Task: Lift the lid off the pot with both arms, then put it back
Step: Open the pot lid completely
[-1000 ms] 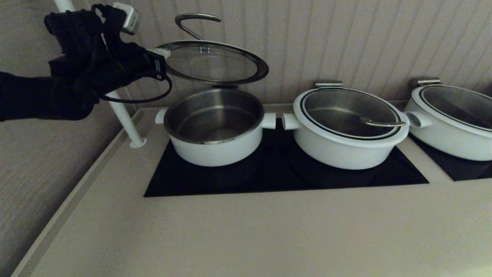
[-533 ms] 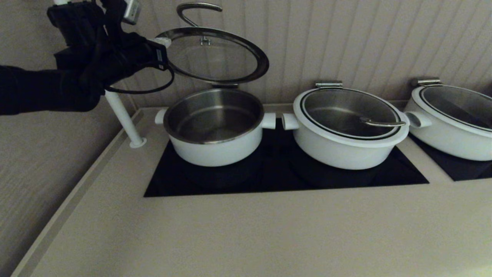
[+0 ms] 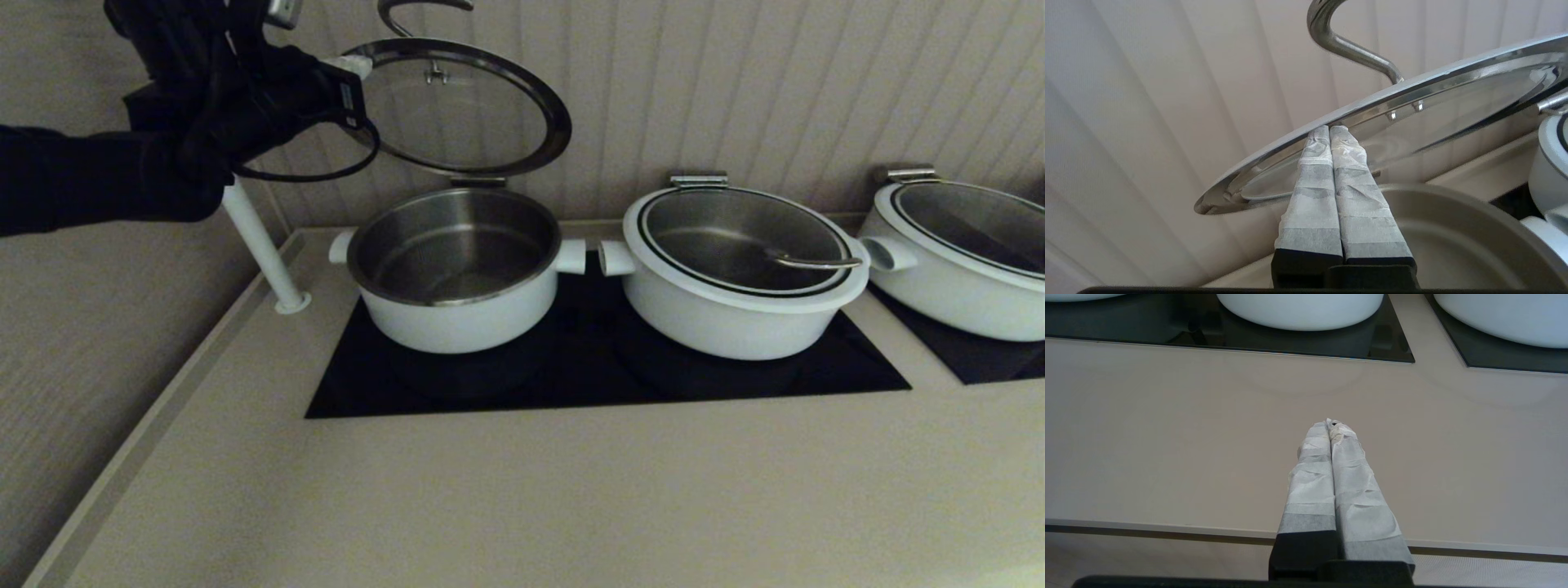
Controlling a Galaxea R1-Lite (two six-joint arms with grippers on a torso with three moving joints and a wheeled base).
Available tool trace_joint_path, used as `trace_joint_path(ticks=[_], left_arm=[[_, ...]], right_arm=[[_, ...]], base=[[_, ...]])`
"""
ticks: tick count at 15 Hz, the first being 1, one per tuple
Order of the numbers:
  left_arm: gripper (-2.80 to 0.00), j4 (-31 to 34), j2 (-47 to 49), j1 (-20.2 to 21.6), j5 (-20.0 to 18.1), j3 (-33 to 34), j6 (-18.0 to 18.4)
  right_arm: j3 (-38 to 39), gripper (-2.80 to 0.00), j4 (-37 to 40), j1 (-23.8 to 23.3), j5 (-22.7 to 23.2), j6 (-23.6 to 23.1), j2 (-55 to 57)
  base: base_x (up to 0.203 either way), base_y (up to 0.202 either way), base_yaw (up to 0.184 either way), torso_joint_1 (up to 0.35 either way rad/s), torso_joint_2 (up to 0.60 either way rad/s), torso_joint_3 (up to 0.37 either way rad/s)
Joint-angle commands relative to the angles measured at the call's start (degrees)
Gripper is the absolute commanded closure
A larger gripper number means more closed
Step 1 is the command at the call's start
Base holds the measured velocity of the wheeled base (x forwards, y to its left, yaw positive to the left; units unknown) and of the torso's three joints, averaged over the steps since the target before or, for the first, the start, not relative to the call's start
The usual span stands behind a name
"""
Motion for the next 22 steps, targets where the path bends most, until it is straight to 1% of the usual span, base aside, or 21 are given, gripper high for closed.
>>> trace_joint_path(ticks=[1,5,7,12,13,17,22], left_arm=[[0.0,-0.48,0.86,-0.16,-0.13,-1.41,-0.02],[0.0,-0.5,3.77,-0.17,-0.06,-6.47,-0.13],[0.0,-0.5,4.65,-0.19,-0.06,-7.79,-0.13],[0.0,-0.81,5.86,-0.23,-0.06,-8.49,-0.25],[0.0,-1.71,6.53,-0.23,-0.11,-9.34,-0.53],[0.0,-3.58,7.25,-0.23,-0.12,-9.37,-0.83],[0.0,-7.48,8.55,-0.23,-0.15,-9.37,-0.89]], right_arm=[[0.0,0.0,-0.01,0.01,0.05,-0.05,-0.01],[0.0,0.0,-0.01,0.01,0.06,-0.05,-0.07],[0.0,0.0,-0.01,0.01,0.05,-0.05,0.01],[0.0,0.0,-0.01,0.01,0.05,-0.05,0.01],[0.0,0.0,0.02,0.01,0.08,-0.05,-0.07],[0.0,0.0,-0.01,0.01,0.05,-0.05,-0.07],[0.0,0.0,-0.01,0.01,0.05,-0.05,-0.07]], base=[[0.0,0.0,0.0,0.0,0.0,0.0],[0.0,0.0,0.0,0.0,0.0,0.0],[0.0,0.0,0.0,0.0,0.0,0.0],[0.0,0.0,0.0,0.0,0.0,0.0],[0.0,0.0,0.0,0.0,0.0,0.0],[0.0,0.0,0.0,0.0,0.0,0.0],[0.0,0.0,0.0,0.0,0.0,0.0]])
